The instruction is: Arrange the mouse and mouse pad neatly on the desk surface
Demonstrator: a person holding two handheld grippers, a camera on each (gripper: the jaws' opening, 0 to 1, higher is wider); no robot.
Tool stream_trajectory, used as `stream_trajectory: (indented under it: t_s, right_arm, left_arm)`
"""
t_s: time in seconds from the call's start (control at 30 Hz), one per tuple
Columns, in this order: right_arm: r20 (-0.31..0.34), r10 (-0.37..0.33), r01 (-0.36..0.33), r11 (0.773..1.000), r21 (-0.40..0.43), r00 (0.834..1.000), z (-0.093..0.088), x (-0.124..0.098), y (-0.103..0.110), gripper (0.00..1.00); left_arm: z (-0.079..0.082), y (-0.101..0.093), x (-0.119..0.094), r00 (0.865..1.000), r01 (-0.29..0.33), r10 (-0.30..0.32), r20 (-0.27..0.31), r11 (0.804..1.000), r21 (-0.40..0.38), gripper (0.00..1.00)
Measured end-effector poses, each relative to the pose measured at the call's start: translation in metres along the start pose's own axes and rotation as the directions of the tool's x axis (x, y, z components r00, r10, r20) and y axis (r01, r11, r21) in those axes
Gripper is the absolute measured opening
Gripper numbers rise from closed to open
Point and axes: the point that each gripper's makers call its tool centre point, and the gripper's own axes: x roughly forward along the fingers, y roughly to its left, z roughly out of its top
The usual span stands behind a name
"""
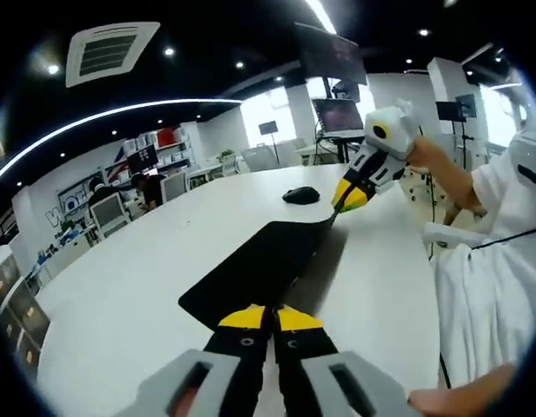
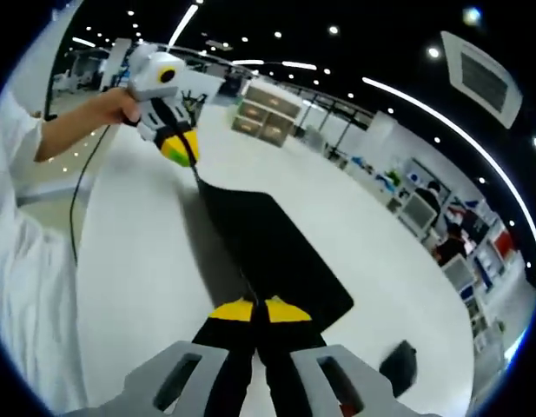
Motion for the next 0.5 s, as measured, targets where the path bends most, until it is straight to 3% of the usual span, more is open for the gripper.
stream_trajectory:
  t_s: [0.23, 0.5]
  right_arm:
    - [-0.01, -0.001, 0.001, 1.0, 0.002, 1.0, -0.017, 0.004, 0.015, 0.02]
    - [-0.023, 0.019, -0.019, 1.0, 0.014, 1.0, -0.029, 0.004, 0.027, 0.04]
  left_arm:
    - [-0.015, -0.021, 0.0, 0.998, 0.059, -0.059, -0.001, 0.997, -0.048, 0.05]
    - [-0.023, -0.027, 0.002, 0.998, 0.066, -0.066, -0.013, 0.997, -0.047, 0.05]
